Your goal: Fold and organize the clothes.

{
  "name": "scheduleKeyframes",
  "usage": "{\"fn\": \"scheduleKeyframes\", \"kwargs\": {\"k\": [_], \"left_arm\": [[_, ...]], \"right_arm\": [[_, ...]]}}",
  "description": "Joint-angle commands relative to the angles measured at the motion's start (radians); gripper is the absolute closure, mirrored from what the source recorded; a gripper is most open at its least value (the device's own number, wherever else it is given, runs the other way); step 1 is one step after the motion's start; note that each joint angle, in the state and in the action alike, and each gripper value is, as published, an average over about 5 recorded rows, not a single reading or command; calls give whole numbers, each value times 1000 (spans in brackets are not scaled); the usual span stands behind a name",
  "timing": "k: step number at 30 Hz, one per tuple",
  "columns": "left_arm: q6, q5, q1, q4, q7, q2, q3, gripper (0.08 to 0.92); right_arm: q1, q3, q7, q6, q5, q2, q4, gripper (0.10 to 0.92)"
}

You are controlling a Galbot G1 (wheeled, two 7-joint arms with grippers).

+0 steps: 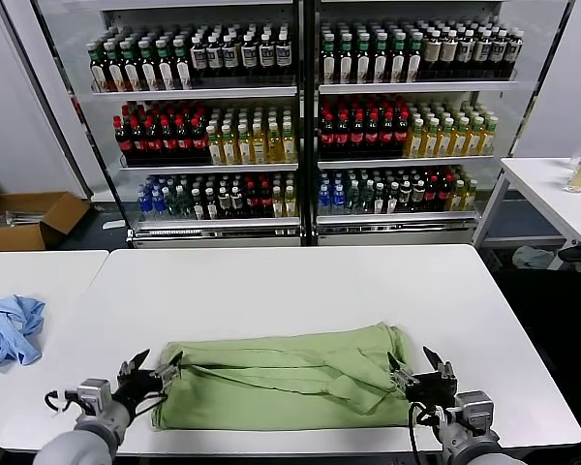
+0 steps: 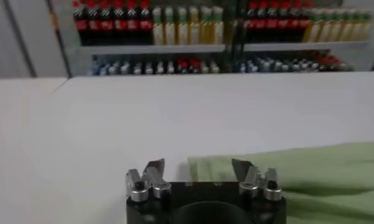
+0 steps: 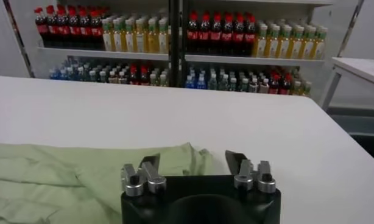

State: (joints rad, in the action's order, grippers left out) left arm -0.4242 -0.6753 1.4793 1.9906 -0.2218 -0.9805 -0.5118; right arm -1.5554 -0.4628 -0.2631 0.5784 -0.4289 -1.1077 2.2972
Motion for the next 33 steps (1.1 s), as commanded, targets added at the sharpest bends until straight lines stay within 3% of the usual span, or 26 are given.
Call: {"fn": "scheduleKeyframes", "kwargs": {"k": [1,6,14,26,33], "left_arm": [[-8,-72,19,55,-242,-105,73,209],[3,-107,-18,36,-260,-116,80,178],[-1,-120,-20,42,-267,-114,87,198],[-31,-91,-37,25,-267,-133,111,544],[-29,55,-67,-8,-234,-128,106,743]], "right_arm": [[-8,6,-1,0,28,-9,5,212],[-11,5,1,0,35,-11,9,203],[-9,12,2,-1,46,-18,3,203],[4,29,0,0,55,-22,-2,203],[3,29,1,0,56,-20,-3,203]]}}
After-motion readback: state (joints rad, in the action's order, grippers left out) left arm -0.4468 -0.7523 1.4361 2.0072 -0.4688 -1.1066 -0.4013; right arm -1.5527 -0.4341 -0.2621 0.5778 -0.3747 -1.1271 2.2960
